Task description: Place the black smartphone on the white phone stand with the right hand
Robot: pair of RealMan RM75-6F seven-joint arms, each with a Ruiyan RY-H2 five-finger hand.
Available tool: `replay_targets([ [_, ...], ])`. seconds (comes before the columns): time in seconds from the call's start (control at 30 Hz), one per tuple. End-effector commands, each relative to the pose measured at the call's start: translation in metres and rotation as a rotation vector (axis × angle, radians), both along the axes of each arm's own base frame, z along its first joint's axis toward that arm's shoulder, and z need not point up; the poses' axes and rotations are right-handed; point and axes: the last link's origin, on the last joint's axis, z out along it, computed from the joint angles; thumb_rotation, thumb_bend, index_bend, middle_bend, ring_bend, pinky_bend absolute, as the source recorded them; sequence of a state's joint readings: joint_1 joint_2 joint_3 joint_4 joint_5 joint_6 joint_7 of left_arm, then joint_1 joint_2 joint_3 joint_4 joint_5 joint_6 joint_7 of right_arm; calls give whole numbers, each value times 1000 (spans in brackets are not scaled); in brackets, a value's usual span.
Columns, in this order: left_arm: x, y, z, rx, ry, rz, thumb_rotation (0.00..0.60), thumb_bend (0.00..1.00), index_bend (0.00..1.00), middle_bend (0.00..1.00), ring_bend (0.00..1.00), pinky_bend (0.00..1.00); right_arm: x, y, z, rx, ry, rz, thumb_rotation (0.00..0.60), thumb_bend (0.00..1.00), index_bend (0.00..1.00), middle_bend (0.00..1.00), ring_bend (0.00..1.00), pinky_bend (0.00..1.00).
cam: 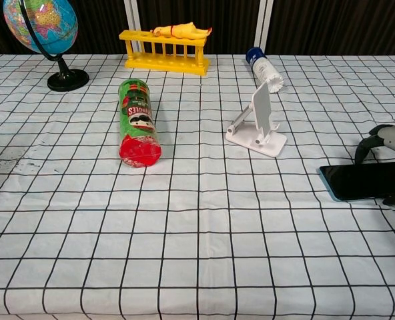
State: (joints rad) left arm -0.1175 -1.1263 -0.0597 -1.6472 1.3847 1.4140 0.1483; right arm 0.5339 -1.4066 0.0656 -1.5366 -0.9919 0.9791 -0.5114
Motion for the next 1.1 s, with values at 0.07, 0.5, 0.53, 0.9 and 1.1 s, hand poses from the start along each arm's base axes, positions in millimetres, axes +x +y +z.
replay_targets([
  [0.07, 0, 0, 0, 0, 0, 0, 600, 0, 0, 0, 0, 0, -2, 1, 0, 0, 3, -5, 600, 322, 523, 441, 77, 154],
  [0.5, 0, 0, 0, 1, 0, 1, 600, 0, 0, 0, 0, 0, -3, 2, 4, -27, -18, -3, 600, 352, 635, 691, 220, 154],
  [0.53, 0, 0, 0, 2, -1, 1, 600, 0, 0, 0, 0, 0, -2, 2, 5, -29, -24, -2, 600, 353, 638, 693, 220, 154],
  [0.9, 0, 0, 0, 1, -1, 3, 600, 0, 0, 0, 0, 0, 3, 4, 16, -46, -57, 3, 600, 360, 679, 749, 240, 154],
  [1.1, 0, 0, 0, 2, 0, 5, 600, 0, 0, 0, 0, 0, 12, 1, 28, -88, -191, -58, 600, 359, 686, 754, 240, 154],
])
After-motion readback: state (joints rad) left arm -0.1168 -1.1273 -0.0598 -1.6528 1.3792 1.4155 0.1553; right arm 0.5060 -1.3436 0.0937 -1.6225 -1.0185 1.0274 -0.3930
